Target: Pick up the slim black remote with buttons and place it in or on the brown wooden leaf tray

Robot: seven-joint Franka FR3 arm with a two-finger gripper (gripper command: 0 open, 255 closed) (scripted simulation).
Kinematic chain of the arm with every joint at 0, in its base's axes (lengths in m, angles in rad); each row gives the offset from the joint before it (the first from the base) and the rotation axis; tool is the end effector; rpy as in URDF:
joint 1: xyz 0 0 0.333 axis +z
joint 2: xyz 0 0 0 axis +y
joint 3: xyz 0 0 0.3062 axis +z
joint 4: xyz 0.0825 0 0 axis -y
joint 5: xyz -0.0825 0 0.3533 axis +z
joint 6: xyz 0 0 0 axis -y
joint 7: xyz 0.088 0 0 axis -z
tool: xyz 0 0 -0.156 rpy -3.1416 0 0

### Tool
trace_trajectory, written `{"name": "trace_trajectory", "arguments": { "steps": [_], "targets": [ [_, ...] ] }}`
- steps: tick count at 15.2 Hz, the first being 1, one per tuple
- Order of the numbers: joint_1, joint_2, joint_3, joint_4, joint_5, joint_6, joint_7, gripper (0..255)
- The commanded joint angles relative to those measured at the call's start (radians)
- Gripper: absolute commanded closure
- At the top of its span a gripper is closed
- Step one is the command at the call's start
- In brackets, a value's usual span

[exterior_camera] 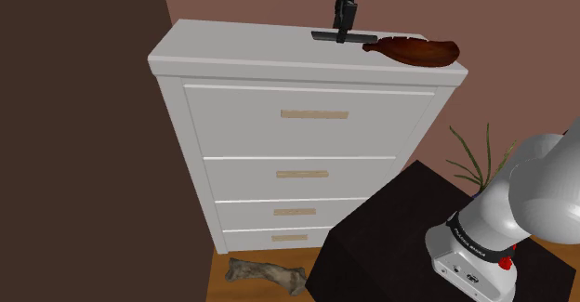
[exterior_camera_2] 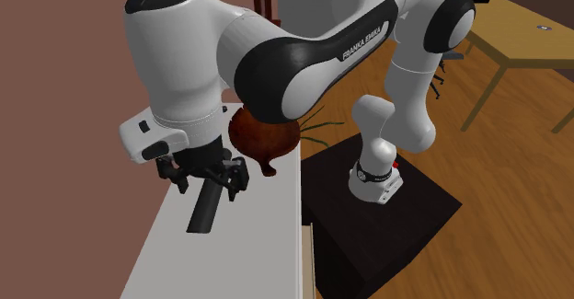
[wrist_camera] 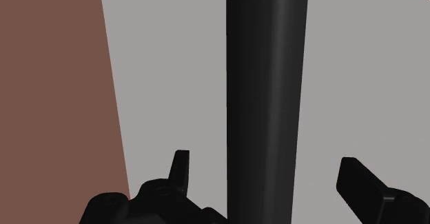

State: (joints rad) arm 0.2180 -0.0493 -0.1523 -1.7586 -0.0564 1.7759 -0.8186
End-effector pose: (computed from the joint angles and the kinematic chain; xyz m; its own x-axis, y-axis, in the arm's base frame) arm 0.5264 0.0257 0.5259 0.6260 0.7797 0.0096 0.7767 -0.6246 0.0811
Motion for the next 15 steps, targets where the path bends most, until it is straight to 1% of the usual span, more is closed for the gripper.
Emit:
{"name": "trace_trajectory", "arguments": {
  "steps": [1, 2, 11, 15],
  "targets": [
    [0.000, 0.000, 0.000, 0.000, 0.000, 0.000, 0.000, 0],
    [0.000, 0.000, 0.000, 0.000, 0.000, 0.000, 0.000, 255],
    [0.000, 0.000, 0.000, 0.000, 0.000, 0.000, 0.000, 255],
    [0.000, 0.007, 0.000, 0.062, 0.002, -0.055, -0.003, 255]
  ]
}}
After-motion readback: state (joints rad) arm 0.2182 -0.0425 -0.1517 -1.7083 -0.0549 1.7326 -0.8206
